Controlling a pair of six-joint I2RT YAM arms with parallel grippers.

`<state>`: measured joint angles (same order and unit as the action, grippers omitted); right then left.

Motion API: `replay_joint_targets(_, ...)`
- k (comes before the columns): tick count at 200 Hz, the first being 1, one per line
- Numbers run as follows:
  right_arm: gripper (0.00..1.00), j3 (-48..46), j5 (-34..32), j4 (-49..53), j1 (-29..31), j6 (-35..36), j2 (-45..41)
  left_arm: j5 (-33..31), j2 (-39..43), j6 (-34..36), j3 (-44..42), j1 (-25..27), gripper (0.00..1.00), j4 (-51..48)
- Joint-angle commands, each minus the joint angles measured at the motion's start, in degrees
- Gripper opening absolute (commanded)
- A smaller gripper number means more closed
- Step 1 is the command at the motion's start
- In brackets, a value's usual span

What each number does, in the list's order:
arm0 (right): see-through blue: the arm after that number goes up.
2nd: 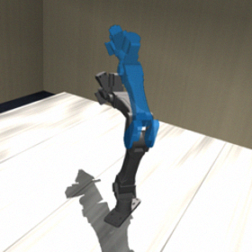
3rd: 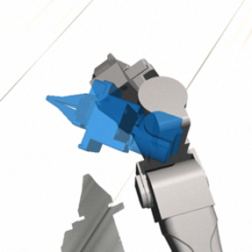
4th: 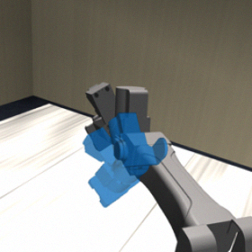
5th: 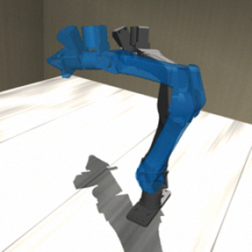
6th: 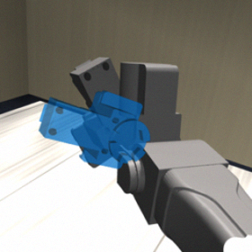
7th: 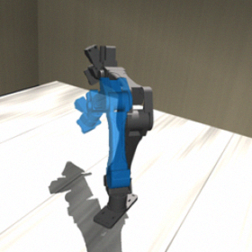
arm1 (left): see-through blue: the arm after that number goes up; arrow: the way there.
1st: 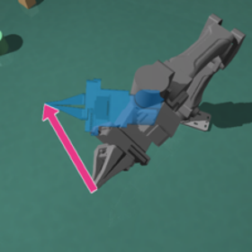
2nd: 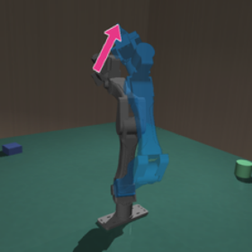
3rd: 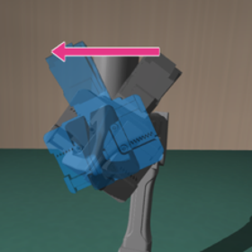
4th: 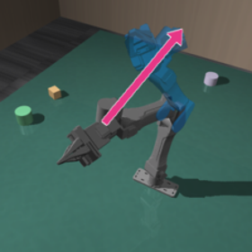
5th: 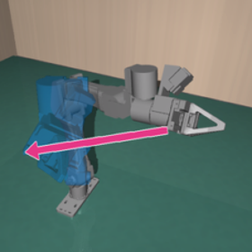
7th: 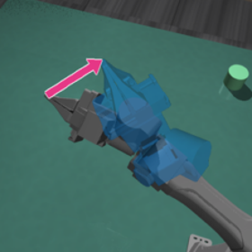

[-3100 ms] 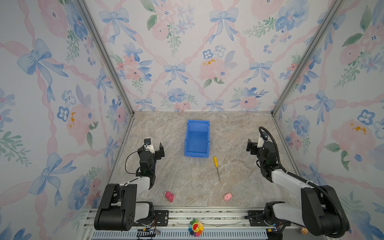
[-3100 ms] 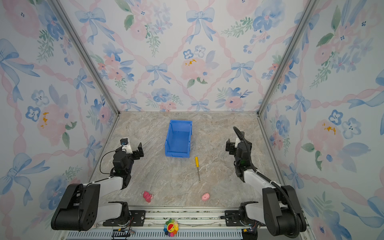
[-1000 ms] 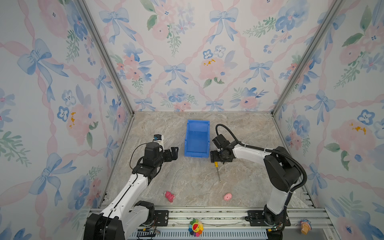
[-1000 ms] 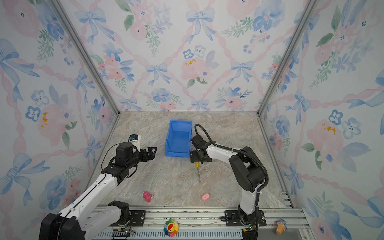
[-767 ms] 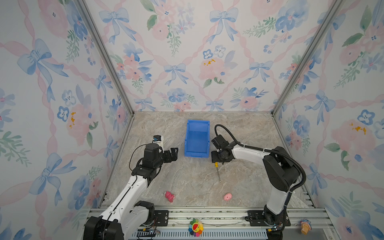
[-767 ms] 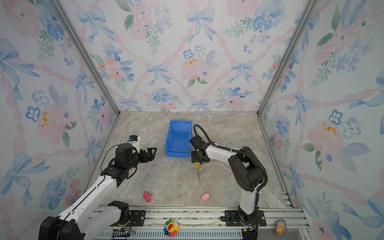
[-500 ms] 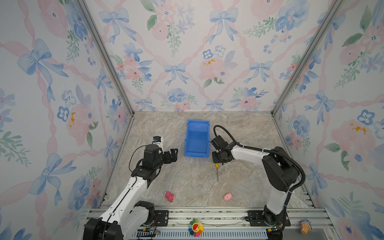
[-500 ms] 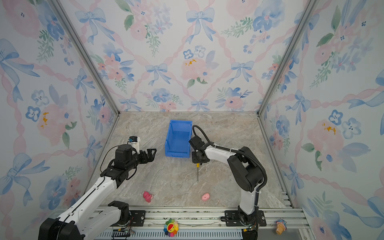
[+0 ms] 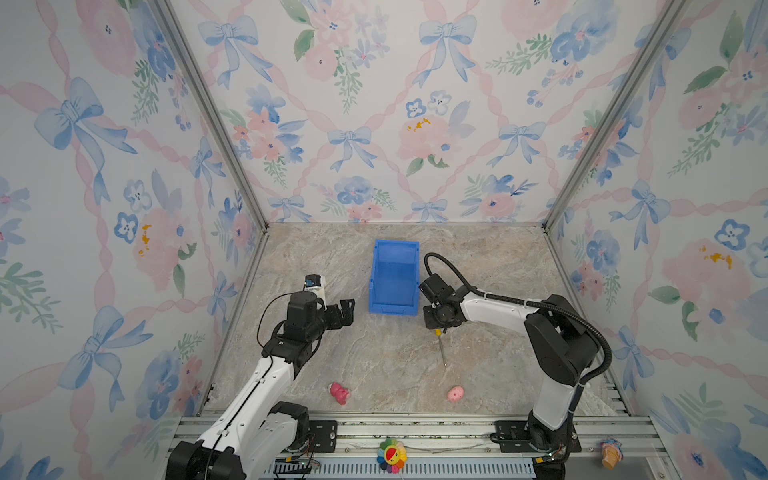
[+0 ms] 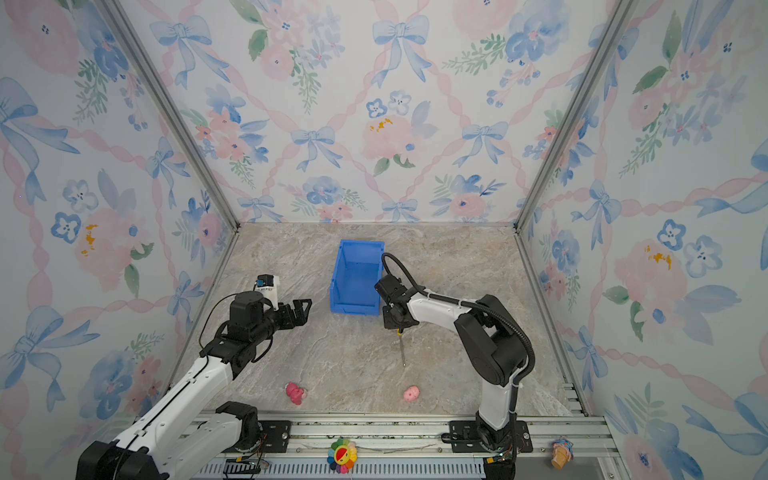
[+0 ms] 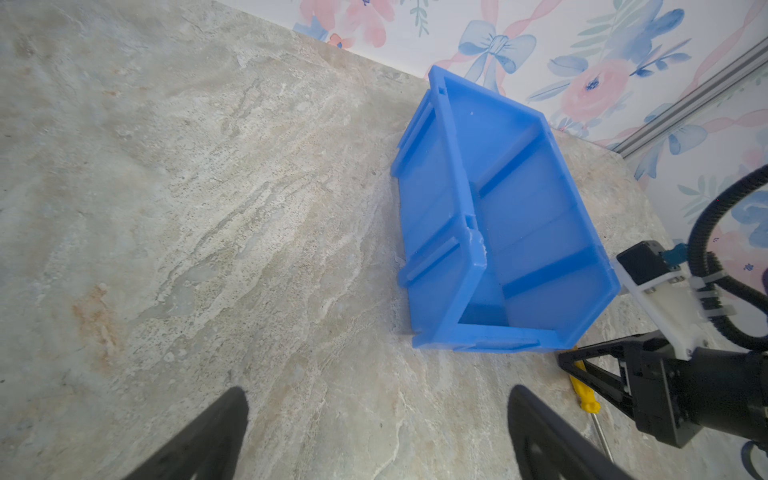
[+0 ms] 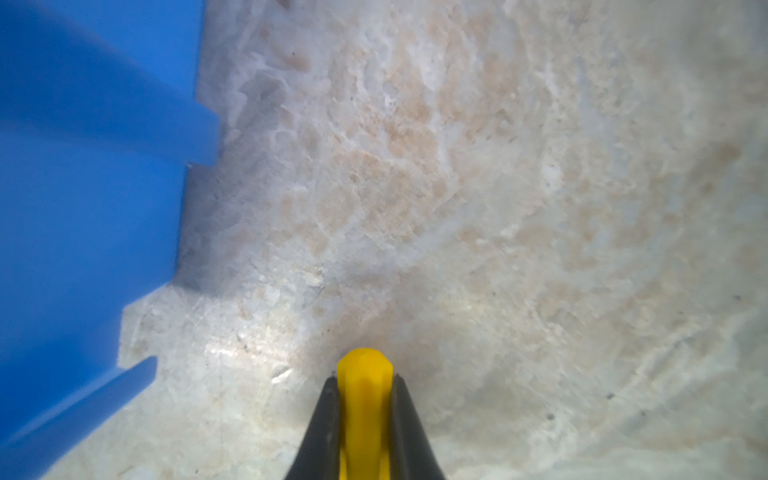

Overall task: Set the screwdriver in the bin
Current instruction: 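Lower the right gripper and close it on the screwdriver's yellow handle, then lift the screwdriver with the right gripper and carry it over the blue bin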

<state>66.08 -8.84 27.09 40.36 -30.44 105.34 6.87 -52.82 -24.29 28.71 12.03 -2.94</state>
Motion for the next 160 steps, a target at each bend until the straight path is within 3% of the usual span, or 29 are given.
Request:
replay_joint_targets(1, 0.0, -0.2, -1.0, 2.5, 0.8, 0.9, -4.5, -0.3, 1.0, 0.4, -0.1, 0.3, 0.98, -0.1)
replay_joint_targets(78, 0.0, 0.8, -0.8, 8.4, 1.3, -1.3, -14.5, -0.2, 2.4, 0.7, -0.6, 0.3, 0.98, -0.1)
replay_joint_targets(160, 0.0, 13.2, -4.4, 10.3, 4.4, -4.6, -15.5, 0.0, 3.3, 1.1, -0.4, 0.3, 0.98, 0.0)
